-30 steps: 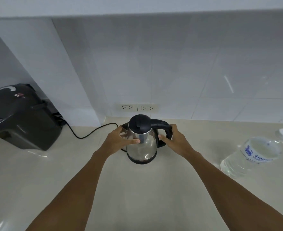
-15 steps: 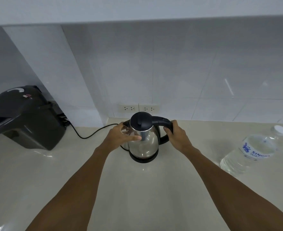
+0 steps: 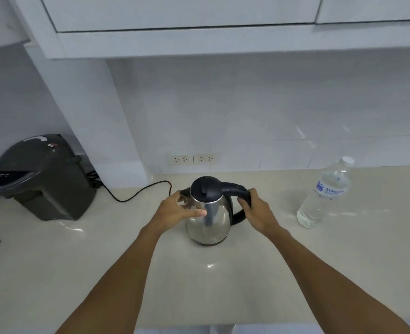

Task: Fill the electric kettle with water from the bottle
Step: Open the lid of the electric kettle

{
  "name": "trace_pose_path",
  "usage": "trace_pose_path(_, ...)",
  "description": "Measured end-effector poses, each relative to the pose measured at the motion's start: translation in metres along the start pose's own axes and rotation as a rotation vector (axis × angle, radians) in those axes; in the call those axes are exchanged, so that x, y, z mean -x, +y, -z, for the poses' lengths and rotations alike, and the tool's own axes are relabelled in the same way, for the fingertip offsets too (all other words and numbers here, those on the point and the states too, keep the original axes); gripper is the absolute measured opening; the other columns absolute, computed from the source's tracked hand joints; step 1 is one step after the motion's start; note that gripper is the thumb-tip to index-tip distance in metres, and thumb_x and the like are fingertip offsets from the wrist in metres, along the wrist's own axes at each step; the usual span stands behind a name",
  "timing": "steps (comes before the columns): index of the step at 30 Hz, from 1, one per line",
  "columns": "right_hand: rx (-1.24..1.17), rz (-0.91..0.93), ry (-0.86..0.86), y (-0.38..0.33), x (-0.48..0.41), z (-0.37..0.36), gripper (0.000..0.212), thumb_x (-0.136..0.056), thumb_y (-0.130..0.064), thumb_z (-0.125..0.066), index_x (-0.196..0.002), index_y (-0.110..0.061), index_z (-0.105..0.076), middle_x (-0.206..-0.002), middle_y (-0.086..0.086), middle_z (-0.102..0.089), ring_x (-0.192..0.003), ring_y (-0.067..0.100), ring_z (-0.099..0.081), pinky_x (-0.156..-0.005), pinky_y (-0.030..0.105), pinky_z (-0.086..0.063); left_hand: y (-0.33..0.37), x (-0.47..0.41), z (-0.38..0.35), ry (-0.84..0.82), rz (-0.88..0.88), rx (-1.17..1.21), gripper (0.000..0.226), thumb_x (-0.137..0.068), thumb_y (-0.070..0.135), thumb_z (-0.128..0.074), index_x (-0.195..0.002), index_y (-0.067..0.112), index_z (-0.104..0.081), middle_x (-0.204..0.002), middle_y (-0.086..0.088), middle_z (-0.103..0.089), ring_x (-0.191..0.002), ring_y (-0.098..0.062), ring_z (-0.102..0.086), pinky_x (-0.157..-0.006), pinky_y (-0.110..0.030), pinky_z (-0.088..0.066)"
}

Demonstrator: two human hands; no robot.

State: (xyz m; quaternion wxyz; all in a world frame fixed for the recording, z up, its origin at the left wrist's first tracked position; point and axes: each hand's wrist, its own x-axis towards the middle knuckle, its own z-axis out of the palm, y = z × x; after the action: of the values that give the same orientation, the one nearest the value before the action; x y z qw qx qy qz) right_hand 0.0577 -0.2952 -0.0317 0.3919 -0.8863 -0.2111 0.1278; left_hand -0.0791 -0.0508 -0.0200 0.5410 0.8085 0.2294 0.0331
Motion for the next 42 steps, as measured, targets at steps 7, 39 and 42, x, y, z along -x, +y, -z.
trace_pose_path(7, 0.024, -0.059, -0.007, 0.021, 0.054, -0.005, 0.021, -0.104, -0.038, -0.045, -0.115, -0.020, -0.044, -0.089, 0.006, -0.065, -0.078, 0.021, -0.062, -0.066, 0.037, -0.048, -0.022, 0.042, -0.030, -0.041, 0.039, 0.058, 0.069, -0.065, 0.035, -0.105, -0.124, 0.023, -0.071, -0.114, 0.008, -0.074, -0.114, -0.007, -0.073, -0.085, -0.017, -0.053)
trace_pose_path(39, 0.055, -0.095, -0.094, 0.052, 0.040, -0.010, 0.021, -0.106, -0.029, -0.043, -0.119, -0.013, -0.039, -0.093, 0.019, -0.064, -0.079, 0.033, -0.061, -0.062, 0.036, -0.043, 0.000, 0.065, -0.154, 0.679, -0.257, -0.610, 0.078, -0.095, 0.062, -0.052, -0.147, 0.006, -0.064, -0.164, -0.006, -0.051, -0.151, -0.026, -0.047, -0.115, -0.058, -0.040)
trace_pose_path(42, 0.072, -0.080, -0.103, 0.053, 0.041, -0.007, 0.021, -0.106, -0.029, -0.044, -0.118, -0.012, -0.039, -0.091, 0.016, -0.063, -0.077, 0.032, -0.061, -0.059, 0.036, -0.043, 0.001, 0.064, -0.149, 0.673, -0.319, -0.712, 0.075, -0.093, 0.057, -0.066, -0.146, 0.004, -0.064, -0.161, -0.010, -0.053, -0.150, -0.027, -0.049, -0.117, -0.052, -0.035)
